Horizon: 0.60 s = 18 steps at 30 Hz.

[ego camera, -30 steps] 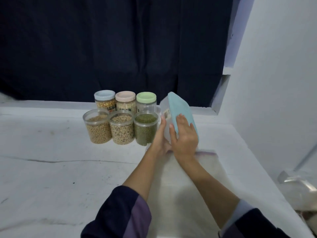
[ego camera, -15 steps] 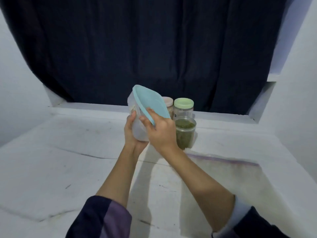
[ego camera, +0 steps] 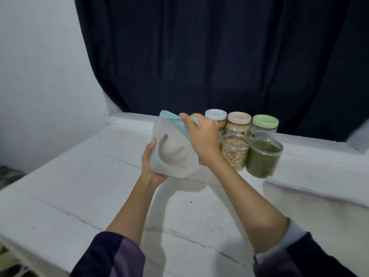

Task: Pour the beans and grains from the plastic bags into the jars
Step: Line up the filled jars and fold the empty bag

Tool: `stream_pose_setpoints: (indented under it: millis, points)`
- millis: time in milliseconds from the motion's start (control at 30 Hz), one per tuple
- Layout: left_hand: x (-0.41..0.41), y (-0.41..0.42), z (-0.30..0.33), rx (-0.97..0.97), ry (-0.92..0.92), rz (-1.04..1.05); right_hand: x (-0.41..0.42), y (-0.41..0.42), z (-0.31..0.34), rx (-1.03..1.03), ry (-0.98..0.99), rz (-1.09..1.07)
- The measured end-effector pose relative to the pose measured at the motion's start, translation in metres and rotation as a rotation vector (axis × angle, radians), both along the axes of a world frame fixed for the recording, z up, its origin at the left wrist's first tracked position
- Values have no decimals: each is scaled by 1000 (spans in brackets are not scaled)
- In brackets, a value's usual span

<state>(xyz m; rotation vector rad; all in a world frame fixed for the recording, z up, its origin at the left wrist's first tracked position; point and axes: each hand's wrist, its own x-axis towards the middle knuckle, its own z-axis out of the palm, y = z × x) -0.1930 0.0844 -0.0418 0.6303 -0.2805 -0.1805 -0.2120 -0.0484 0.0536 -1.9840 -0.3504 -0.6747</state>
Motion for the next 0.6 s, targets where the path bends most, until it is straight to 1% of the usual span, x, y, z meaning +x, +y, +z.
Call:
stream_pose_setpoints:
  millis: [100, 200, 267, 300, 333, 400, 467, 533, 600]
  points:
    - [3, 26, -23, -16, 44, -64, 14, 0, 9, 137, 45, -29]
    - [5, 46, -45, -16, 91, -150, 27, -9, 7, 259, 68, -165]
    - [2, 51, -59, 2, 96, -216, 32, -16, 2, 490, 68, -310]
    - [-1, 52, -66, 3, 107, -248, 35, -19, 0, 640, 51, -344]
    - [-4, 51, -72, -1, 128, -269, 36, -21, 1, 736, 38, -350]
    - [-10, 49, -79, 9, 214, -273, 37, -19, 1, 766, 49, -308]
    - [-10, 49, -83, 73, 312, -261, 37, -12, -4, 772, 144, -226]
    - [-8, 50, -80, 214, 347, -267, 41, -7, -16, 779, 298, -111]
    - [-1, 55, -75, 432, 315, -228, 46, -6, -33, 721, 417, -31]
